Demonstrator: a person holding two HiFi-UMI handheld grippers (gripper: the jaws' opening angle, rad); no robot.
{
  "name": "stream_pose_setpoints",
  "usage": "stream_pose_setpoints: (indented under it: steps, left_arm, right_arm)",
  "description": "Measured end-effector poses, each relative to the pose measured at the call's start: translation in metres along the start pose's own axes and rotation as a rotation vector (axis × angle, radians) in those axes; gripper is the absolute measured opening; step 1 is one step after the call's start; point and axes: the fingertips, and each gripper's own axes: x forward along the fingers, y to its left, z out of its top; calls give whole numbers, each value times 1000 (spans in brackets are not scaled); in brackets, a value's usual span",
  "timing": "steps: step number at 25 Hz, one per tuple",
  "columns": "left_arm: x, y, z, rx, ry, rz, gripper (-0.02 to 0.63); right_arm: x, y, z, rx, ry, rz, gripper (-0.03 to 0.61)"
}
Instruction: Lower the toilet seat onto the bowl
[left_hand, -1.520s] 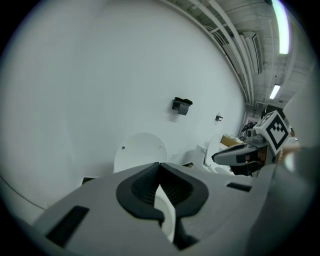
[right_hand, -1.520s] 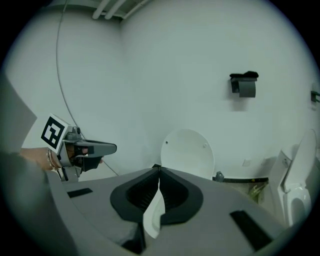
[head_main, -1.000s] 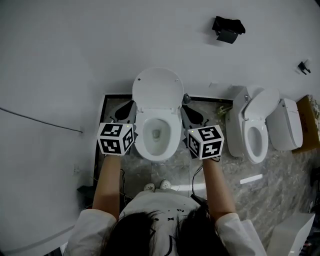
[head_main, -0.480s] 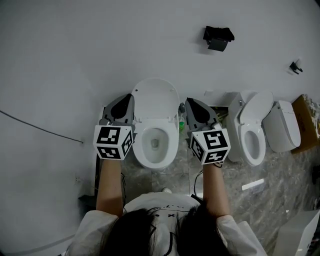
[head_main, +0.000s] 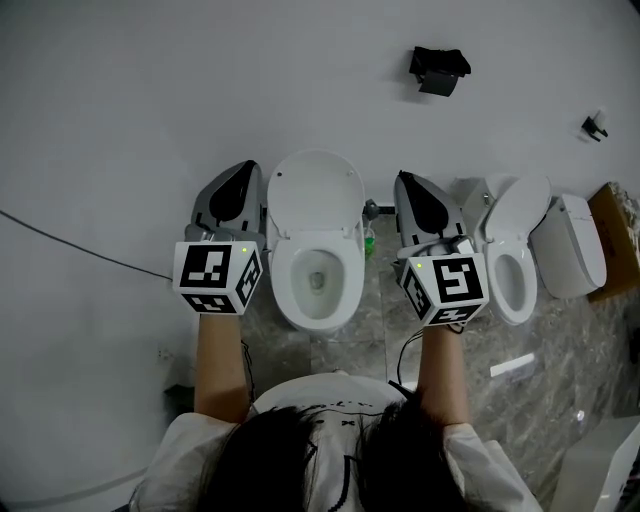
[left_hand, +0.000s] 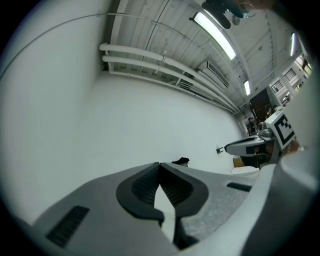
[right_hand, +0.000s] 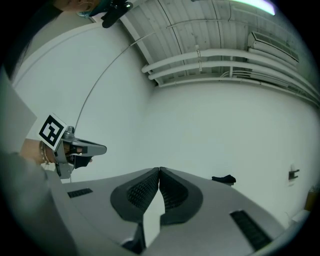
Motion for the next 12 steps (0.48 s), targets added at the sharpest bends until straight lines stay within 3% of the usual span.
stream_pose_setpoints:
  steps: [12]
  left_arm:
    - [-14,4,38,64,-88,7,10]
  right_arm:
    - [-11,-1,31,-33,-71,-24,28]
